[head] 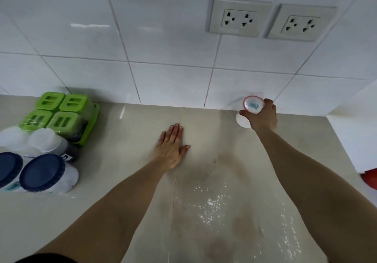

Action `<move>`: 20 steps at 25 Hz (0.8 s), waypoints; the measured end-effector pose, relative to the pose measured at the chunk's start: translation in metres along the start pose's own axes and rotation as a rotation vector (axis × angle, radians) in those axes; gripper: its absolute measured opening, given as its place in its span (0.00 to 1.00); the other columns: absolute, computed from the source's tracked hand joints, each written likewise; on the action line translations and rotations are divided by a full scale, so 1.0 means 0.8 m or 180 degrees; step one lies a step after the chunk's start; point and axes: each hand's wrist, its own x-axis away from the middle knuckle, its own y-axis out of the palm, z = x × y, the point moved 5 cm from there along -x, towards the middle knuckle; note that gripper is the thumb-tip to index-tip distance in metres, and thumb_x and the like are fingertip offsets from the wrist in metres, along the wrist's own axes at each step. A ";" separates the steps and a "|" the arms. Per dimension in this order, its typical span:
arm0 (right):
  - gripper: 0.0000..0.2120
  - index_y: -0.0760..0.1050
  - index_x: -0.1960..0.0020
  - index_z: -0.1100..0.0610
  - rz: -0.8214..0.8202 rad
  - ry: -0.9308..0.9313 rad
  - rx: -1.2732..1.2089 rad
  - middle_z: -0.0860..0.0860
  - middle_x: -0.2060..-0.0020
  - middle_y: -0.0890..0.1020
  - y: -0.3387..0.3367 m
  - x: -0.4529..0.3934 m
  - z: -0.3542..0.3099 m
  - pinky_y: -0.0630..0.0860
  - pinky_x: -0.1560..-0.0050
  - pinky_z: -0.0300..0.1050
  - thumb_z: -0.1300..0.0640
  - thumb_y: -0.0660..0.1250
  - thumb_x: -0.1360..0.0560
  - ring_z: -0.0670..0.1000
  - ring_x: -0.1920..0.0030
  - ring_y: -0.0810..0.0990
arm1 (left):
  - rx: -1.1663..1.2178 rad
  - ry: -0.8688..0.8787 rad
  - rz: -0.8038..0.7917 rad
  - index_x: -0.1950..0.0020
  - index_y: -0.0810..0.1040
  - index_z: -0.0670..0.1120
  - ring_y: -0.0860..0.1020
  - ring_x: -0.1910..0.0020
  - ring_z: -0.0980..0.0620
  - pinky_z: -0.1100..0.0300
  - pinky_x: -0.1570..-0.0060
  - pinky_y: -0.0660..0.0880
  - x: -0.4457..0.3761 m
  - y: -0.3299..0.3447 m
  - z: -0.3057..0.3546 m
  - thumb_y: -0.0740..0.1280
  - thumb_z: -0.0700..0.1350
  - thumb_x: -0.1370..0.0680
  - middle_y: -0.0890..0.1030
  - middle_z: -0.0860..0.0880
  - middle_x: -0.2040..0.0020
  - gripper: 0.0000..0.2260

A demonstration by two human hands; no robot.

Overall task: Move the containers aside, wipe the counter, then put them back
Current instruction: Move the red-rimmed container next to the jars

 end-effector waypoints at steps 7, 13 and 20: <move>0.45 0.63 0.28 0.53 -0.0287 -0.0535 -0.0320 0.50 0.33 0.72 0.008 0.074 -0.017 0.72 0.40 0.49 0.46 0.80 0.39 0.55 0.36 0.74 | 0.0084 0.0083 -0.0116 0.22 0.38 0.46 0.38 0.22 0.52 0.53 0.24 0.39 0.008 -0.008 -0.003 0.44 0.62 0.20 0.39 0.49 0.21 0.32; 0.47 0.63 0.27 0.55 -0.0854 -0.1296 -0.0299 0.50 0.34 0.73 0.023 0.201 -0.064 0.73 0.38 0.48 0.47 0.81 0.40 0.53 0.37 0.75 | 0.0476 0.0211 0.0128 0.22 0.40 0.46 0.39 0.23 0.55 0.57 0.24 0.38 0.126 -0.028 -0.044 0.38 0.67 0.25 0.42 0.50 0.21 0.38; 0.47 0.63 0.28 0.51 -0.1581 -0.1792 -0.0489 0.46 0.34 0.73 0.087 0.385 -0.143 0.73 0.39 0.46 0.46 0.82 0.41 0.48 0.39 0.76 | 0.0543 -0.0194 0.0187 0.22 0.38 0.50 0.36 0.25 0.59 0.63 0.27 0.35 0.332 -0.010 -0.198 0.35 0.69 0.28 0.38 0.56 0.23 0.39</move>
